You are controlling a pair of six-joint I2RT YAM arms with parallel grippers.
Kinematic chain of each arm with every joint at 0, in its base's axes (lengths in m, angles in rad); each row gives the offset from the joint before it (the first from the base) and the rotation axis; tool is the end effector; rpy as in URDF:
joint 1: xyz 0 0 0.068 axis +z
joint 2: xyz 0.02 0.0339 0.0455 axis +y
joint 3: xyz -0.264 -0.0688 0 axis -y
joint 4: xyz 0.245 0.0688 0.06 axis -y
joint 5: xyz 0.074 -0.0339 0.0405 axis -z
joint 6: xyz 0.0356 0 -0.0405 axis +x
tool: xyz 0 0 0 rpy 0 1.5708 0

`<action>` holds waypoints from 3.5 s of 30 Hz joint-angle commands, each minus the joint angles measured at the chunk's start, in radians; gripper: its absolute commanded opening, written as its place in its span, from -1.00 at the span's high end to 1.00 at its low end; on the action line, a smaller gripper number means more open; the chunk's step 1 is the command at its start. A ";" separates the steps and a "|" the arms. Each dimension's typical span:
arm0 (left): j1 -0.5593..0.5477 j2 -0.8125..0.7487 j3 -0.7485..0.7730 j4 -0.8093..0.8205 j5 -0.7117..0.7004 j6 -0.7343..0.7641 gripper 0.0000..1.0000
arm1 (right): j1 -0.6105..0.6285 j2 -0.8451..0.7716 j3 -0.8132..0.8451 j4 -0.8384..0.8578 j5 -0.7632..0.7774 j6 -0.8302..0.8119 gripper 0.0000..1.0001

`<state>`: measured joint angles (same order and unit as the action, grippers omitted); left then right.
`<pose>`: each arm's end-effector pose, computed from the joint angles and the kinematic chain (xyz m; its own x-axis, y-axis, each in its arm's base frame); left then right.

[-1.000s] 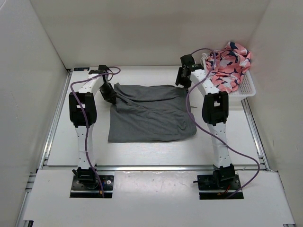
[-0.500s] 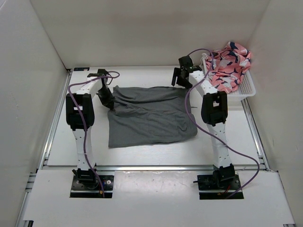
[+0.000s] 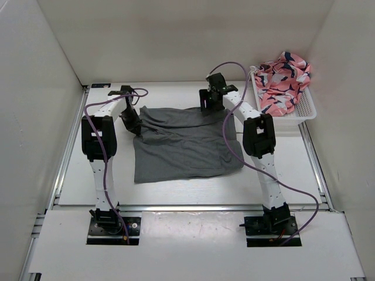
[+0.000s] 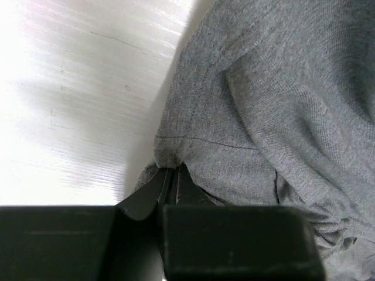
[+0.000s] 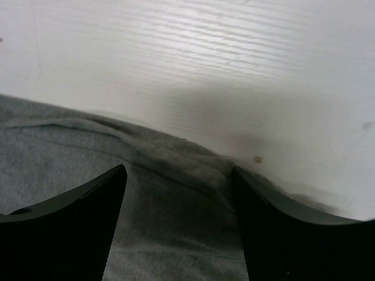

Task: Fold and stack the shorts
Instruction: Flatten the shorts out, then fold the shorts

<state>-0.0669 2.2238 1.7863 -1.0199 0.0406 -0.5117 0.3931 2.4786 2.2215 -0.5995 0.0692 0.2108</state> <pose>0.4391 -0.0309 0.1649 -0.8993 -0.4301 -0.0789 -0.4232 0.9015 -0.0906 0.5108 0.2092 0.1890 -0.7537 -0.0866 -0.6514 -0.1867 0.9786 0.0860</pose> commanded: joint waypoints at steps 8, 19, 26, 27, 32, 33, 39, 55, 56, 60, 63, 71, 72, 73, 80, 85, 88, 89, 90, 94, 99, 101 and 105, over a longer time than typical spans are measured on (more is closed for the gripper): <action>0.004 -0.093 0.009 0.009 0.022 0.021 0.80 | -0.019 0.034 0.084 0.023 -0.012 -0.071 0.51; 0.004 -0.272 -0.195 0.027 0.042 0.052 0.80 | -0.048 0.086 0.200 0.029 0.020 0.035 1.00; 0.004 -0.273 -0.237 0.027 0.033 0.052 0.80 | -0.057 0.106 0.210 0.029 -0.016 0.044 1.00; 0.004 -0.273 -0.237 0.027 0.033 0.052 0.80 | -0.057 0.106 0.210 0.029 -0.016 0.044 1.00; 0.013 -0.283 -0.277 0.027 0.024 0.052 0.80 | -0.057 0.085 0.210 0.029 -0.026 0.044 0.94; 0.013 -0.283 -0.277 0.027 0.012 0.052 0.80 | -0.057 0.072 0.210 0.029 -0.026 0.053 0.50; 0.047 -0.337 -0.229 -0.015 -0.011 0.007 -0.59 | -0.057 -0.077 0.175 0.029 -0.046 0.085 -1.00; -0.169 -0.960 -0.892 0.049 0.097 -0.338 -0.83 | -0.120 -1.021 -1.066 0.221 -0.130 0.383 -0.76; -0.181 -0.969 -0.938 0.049 0.097 -0.373 -0.88 | -0.131 -1.073 -1.117 0.202 -0.169 0.398 -0.78; -0.238 -0.957 -0.986 0.070 0.073 -0.419 -0.98 | -0.171 -1.231 -1.356 0.193 -0.228 0.484 -0.75; -0.277 -0.912 -0.998 0.093 0.003 -0.452 -1.00 | -0.215 -1.325 -1.494 0.202 -0.279 0.532 -0.72; -0.343 -0.767 -0.986 0.158 -0.018 -0.470 -0.28 | -0.227 -1.336 -1.666 0.328 -0.347 0.615 -0.61; -0.343 -0.756 -0.998 0.171 -0.018 -0.470 -0.09 | -0.227 -1.325 -1.677 0.367 -0.347 0.615 -0.61; -0.343 -0.756 -0.998 0.172 -0.027 -0.479 0.13 | -0.227 -1.301 -1.677 0.386 -0.347 0.615 -0.58; -0.343 -0.769 -0.998 0.172 -0.038 -0.479 0.79 | -0.237 -1.140 -1.631 0.486 -0.267 0.579 -0.23; -0.321 -0.843 -0.987 0.130 -0.076 -0.499 0.79 | -0.237 -1.086 -1.613 0.472 -0.246 0.542 0.90; -0.312 -0.892 -1.011 0.119 -0.085 -0.517 0.79 | -0.237 -1.121 -1.639 0.454 -0.236 0.532 1.00; -0.303 -0.903 -1.012 0.110 -0.085 -0.518 0.79 | -0.237 -1.141 -1.649 0.454 -0.236 0.521 1.00; -0.303 -0.917 -1.021 0.110 -0.085 -0.518 0.79 | -0.237 -1.150 -1.658 0.445 -0.236 0.521 1.00; -0.303 -0.917 -1.021 0.110 -0.076 -0.518 -0.37 | -0.237 -1.159 -1.682 0.445 -0.236 0.512 1.00; -0.335 -0.917 -1.031 0.110 -0.076 -0.550 -0.80 | -0.237 -1.159 -1.671 0.445 -0.246 0.512 1.00; -0.335 -0.879 -1.045 0.124 -0.076 -0.559 -0.73 | -0.237 -1.150 -1.671 0.445 -0.246 0.512 1.00; -0.344 -0.836 -1.085 0.178 -0.067 -0.570 -0.49 | -0.237 -1.150 -1.662 0.435 -0.246 0.512 1.00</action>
<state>-0.4038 1.3731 0.7300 -0.8848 -0.0193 -1.0603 0.1627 1.3376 0.5495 -0.1547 -0.1841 0.7437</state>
